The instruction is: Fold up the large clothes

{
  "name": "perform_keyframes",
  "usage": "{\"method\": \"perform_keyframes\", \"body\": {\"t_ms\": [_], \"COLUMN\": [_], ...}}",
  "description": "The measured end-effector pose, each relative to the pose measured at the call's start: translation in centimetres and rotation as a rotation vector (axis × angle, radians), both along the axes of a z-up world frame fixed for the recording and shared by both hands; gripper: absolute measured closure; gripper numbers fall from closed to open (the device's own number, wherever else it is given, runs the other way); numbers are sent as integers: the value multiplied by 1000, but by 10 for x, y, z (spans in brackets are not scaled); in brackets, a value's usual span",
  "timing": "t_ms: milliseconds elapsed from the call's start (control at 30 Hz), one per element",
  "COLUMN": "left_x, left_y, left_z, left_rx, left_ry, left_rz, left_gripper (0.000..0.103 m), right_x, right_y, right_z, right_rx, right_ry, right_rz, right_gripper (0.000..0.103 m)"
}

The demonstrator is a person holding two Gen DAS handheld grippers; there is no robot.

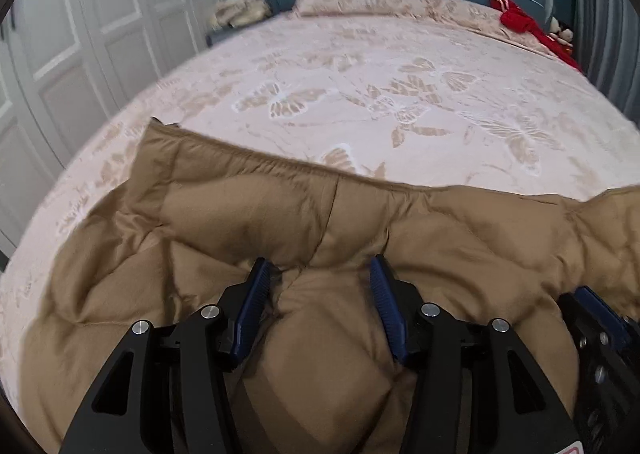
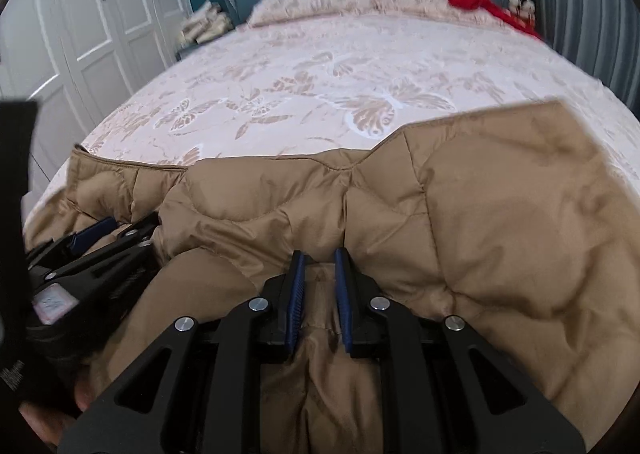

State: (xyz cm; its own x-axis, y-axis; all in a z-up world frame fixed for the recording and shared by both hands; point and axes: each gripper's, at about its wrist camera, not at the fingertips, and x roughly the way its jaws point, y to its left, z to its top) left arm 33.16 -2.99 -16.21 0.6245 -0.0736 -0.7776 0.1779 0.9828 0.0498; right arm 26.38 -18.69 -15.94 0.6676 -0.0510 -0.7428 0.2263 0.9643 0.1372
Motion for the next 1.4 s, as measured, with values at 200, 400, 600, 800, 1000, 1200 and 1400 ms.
{"method": "perform_keyframes", "body": {"t_ms": [200, 400, 600, 800, 1000, 1200, 1400], "left_x": [-68, -108, -126, -137, -146, -132, -117], "left_y": [46, 61, 78, 146, 219, 247, 239], "left_z": [43, 24, 24, 48, 44, 2, -11], "left_rx": [-50, -2, -35, -178, -260, -485, -635], "left_ry": [50, 109, 102, 107, 154, 290, 270], "left_rz": [-28, 1, 28, 165, 320, 395, 399], "left_gripper": [49, 48, 47, 40, 36, 36, 27], "right_x": [-81, -108, -102, -96, -99, -101, -103], "right_y": [27, 57, 72, 78, 81, 81, 80], "right_z": [60, 46, 8, -14, -21, -22, -22], "right_rx": [90, 115, 93, 12, -14, -7, -4], "right_ry": [-81, -25, 48, 55, 24, 17, 18], "right_rz": [69, 92, 95, 108, 95, 93, 97], "right_gripper": [87, 87, 87, 88, 88, 88, 88]}}
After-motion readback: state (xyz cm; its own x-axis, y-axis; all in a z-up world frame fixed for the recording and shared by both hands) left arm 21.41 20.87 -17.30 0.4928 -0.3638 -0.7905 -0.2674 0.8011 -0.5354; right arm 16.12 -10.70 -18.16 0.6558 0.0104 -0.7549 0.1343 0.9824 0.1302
